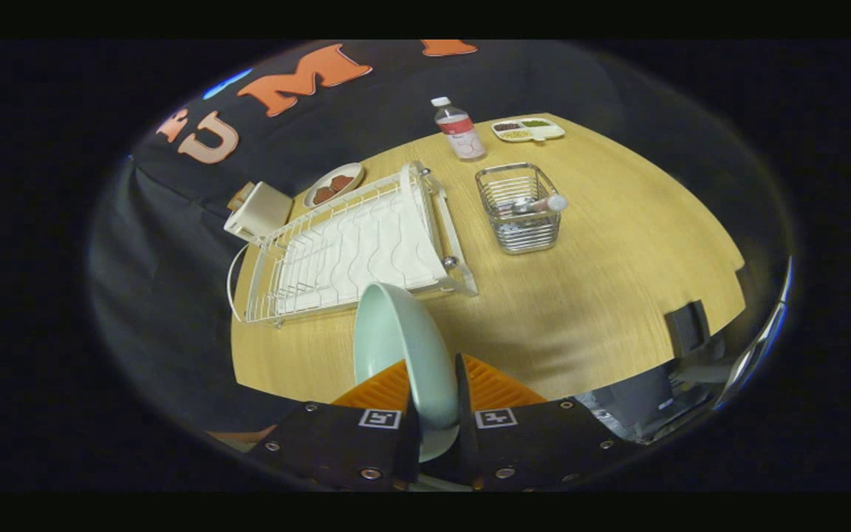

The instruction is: Take the plate from the dish rack, then take the spoon from the basket and place it into the plate.

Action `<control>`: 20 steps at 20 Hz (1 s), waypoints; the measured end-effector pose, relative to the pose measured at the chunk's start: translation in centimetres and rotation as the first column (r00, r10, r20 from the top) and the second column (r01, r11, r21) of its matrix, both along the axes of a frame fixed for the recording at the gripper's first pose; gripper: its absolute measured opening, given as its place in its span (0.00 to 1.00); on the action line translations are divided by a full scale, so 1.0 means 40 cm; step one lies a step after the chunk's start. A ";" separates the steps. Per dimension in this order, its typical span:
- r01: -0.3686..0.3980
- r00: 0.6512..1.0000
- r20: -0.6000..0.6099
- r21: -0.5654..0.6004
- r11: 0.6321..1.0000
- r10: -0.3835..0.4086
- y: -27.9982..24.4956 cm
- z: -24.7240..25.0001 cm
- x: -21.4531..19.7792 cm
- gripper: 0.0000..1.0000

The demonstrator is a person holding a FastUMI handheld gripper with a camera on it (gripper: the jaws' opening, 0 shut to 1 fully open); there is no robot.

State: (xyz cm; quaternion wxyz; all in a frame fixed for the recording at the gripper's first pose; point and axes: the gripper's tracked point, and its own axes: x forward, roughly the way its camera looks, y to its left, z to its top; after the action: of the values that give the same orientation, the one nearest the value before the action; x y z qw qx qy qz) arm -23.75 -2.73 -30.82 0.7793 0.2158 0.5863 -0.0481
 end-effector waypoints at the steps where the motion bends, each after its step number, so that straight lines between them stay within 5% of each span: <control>1: 0.004 1.000 0.007 0.020 1.000 -0.004 0.004 -0.016 -0.003 0.22; 10: 0.076 0.997 0.013 0.156 0.985 -0.079 0.040 -0.144 0.001 0.22; 12: 0.110 0.992 0.039 0.130 0.985 -0.116 0.016 -0.162 0.023 0.23; 20: 0.043 0.987 0.155 0.027 0.999 -0.046 -0.049 -0.136 0.095 0.31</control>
State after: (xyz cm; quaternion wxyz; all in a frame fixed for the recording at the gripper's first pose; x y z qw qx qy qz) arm -19.95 -4.70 -36.27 0.8189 0.2411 0.5192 -0.0416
